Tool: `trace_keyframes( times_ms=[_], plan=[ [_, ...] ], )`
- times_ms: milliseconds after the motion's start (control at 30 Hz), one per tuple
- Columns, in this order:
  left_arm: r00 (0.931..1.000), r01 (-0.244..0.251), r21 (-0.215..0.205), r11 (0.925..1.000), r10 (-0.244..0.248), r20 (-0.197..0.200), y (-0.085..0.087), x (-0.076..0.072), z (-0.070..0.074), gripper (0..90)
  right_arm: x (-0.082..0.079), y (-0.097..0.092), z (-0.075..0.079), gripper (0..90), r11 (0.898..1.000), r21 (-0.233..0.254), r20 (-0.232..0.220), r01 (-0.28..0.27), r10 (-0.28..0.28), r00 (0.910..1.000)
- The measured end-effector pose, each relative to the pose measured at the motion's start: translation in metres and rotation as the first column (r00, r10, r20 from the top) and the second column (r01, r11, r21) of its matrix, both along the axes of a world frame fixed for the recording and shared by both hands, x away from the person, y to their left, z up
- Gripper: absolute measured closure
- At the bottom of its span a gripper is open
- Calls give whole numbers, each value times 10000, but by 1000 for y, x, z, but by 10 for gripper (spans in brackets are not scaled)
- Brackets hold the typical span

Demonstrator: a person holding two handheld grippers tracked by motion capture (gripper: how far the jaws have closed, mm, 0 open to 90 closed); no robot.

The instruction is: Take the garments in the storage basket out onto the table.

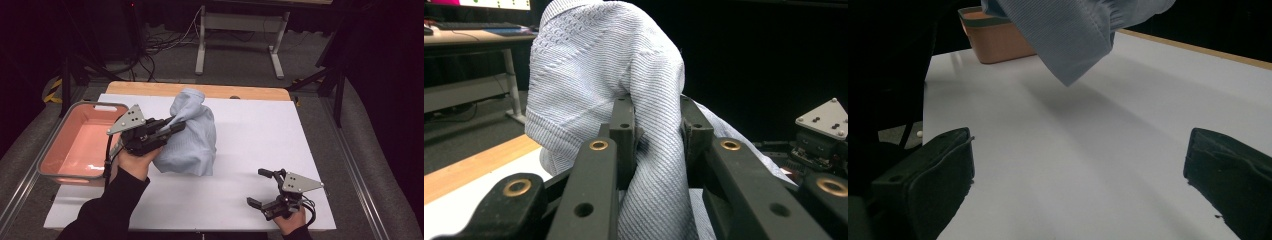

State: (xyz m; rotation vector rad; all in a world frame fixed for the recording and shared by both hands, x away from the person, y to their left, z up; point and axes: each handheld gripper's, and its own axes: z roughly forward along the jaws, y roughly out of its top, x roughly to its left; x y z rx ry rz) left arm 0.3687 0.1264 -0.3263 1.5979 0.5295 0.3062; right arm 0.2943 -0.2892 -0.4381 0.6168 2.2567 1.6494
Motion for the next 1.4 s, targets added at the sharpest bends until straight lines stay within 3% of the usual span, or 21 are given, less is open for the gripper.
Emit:
trace_keyframes(
  times_ms=[467, 800, 1000, 1400],
  plan=[
    [9994, 32, 172, 9998, -26, -353, -18, 6, -23, 747, 0, 0, 0, 2, 10000, 21, -21, -13, 13, 10000],
    [9979, 78, 531, 9986, -43, -647, -31, 13, -37, 744, 0, 0, 0, 2, 10000, 52, -19, -12, 12, 10000],
    [9961, 111, 980, 9951, -24, -883, -41, 18, -50, 741, 0, -1, 0, 2, 10000, 48, -14, -19, 19, 10000],
    [9934, 277, 1218, 9922, -137, -1142, -53, 24, -69, 726, 0, -1, 0, 2, 10000, 14, -14, -20, 20, 10000]
  ],
)
